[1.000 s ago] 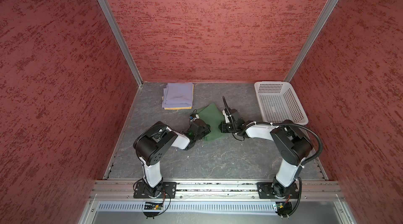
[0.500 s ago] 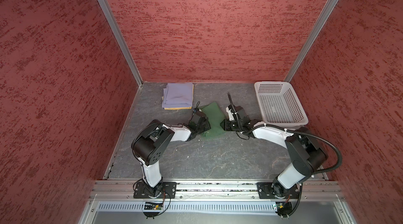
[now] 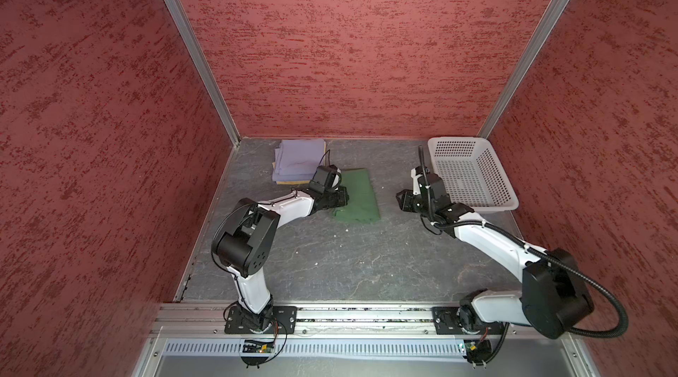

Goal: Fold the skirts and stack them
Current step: 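Lift the folded green skirt with the left gripper toward the lavender stack, then lower the green skirt onto the lavender-on-yellow stack and open the left gripper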

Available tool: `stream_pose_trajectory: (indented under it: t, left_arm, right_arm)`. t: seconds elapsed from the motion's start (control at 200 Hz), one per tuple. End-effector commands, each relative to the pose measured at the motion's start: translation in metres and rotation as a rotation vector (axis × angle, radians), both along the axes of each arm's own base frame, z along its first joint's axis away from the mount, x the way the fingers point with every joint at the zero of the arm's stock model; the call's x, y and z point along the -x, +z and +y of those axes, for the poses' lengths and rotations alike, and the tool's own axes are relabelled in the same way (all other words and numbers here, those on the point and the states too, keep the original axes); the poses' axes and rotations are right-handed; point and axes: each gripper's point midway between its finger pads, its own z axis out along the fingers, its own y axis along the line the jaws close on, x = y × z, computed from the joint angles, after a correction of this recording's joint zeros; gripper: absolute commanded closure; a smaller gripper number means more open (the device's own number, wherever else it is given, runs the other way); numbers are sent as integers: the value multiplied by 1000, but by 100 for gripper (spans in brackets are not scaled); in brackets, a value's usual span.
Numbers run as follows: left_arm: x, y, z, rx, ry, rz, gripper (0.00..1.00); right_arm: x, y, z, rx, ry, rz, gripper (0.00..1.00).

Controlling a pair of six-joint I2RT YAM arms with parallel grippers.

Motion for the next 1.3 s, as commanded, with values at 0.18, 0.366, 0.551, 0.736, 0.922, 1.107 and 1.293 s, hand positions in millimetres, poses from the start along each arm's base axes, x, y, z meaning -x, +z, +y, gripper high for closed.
stream_pose_trajectory:
  t: [0.18,0.366,0.551,0.736,0.922,1.107,1.293]
  left_arm:
    - [-14,64,-1,74,-125,-103,100]
    - [-25,94,4,111,-156,-146,100]
    - [-34,121,3,120,-193,-192,100]
    - [-41,142,7,111,-232,-236,100]
    - [-56,158,25,89,-273,-280,100]
    - [-70,173,44,88,-342,-339,100]
    - [-88,180,67,28,-375,-377,100]
  right_arm:
    - [2,-30,-3,25,-10,65,62]
    - [1,-38,-1,34,1,81,62]
    - [-1,-45,0,35,6,97,63]
    - [0,-49,3,30,17,108,63]
    - [2,-54,4,30,25,122,63]
    - [2,-57,7,23,33,133,63]
    - [1,-62,10,14,42,150,63]
